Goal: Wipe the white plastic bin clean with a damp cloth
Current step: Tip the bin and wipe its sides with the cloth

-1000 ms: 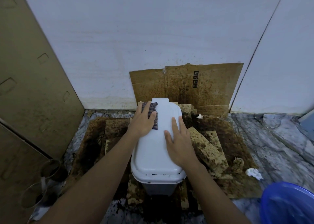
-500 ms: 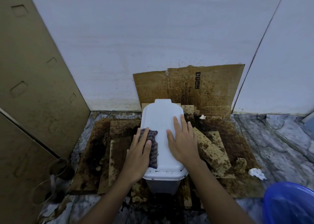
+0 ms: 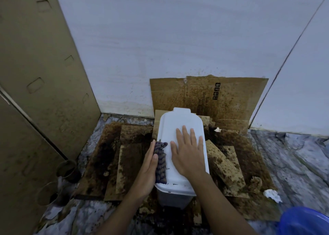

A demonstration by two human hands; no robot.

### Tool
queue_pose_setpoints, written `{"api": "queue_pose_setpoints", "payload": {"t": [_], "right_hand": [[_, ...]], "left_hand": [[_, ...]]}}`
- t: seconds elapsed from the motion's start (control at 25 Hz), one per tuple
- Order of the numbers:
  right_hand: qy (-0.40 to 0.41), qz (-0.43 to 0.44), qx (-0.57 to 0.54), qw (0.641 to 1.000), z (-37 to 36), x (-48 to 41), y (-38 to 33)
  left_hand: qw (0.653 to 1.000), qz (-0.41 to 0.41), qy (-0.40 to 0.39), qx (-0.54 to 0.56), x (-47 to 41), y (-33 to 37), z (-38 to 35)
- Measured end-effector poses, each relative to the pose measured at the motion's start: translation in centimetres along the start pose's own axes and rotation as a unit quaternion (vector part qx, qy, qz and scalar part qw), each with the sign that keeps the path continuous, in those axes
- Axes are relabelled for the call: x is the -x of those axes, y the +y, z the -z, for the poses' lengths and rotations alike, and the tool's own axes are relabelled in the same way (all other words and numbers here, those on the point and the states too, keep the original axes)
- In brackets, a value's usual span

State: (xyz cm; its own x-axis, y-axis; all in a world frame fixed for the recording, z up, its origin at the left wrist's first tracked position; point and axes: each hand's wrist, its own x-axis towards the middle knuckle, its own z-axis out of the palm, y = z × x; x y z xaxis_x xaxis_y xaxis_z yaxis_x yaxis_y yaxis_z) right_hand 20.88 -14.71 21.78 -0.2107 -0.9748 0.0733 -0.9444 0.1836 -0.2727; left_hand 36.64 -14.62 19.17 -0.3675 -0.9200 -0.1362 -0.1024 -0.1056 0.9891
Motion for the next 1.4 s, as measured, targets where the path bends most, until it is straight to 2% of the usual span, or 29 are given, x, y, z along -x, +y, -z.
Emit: {"api": "queue_pose_setpoints", "payload": {"t": [0.12, 0.28, 0.4, 0.6, 0.92, 1.12, 1.4], "right_hand": [[0.005, 0.000, -0.006, 1.000, 0.5, 0.5, 1.7], [0.001, -0.046, 0.000, 0.999, 1.8, 1.3, 4.7], [-0.016, -0.086, -0.029, 0.996, 2.3, 1.8, 7.0], [-0.012, -0.095, -0.084, 0.992, 2.8, 2.4, 10.1], [-0.018, -0.102, -0.093, 0.990, 3.5, 3.1, 10.9], [-0.027, -0.110, -0.099, 0.989, 3.6, 3.3, 10.9], [-0.029, -0.110, -0.101, 0.988, 3.7, 3.4, 10.6]], "left_hand": [[0.999, 0.018, -0.013, 0.037, 0.1, 0.3, -1.1], [0.999, 0.011, -0.029, 0.042, 0.1, 0.3, -3.7], [0.999, 0.000, -0.048, 0.026, 0.0, 0.3, -5.7], [0.999, -0.035, -0.038, 0.000, -0.8, 0.7, -9.0], [0.998, -0.044, -0.038, -0.031, -4.5, 2.3, -10.1], [0.997, -0.026, -0.066, -0.021, -2.3, 1.6, -9.9], [0.998, -0.036, -0.051, 0.003, -0.5, -0.7, -9.9]]}}
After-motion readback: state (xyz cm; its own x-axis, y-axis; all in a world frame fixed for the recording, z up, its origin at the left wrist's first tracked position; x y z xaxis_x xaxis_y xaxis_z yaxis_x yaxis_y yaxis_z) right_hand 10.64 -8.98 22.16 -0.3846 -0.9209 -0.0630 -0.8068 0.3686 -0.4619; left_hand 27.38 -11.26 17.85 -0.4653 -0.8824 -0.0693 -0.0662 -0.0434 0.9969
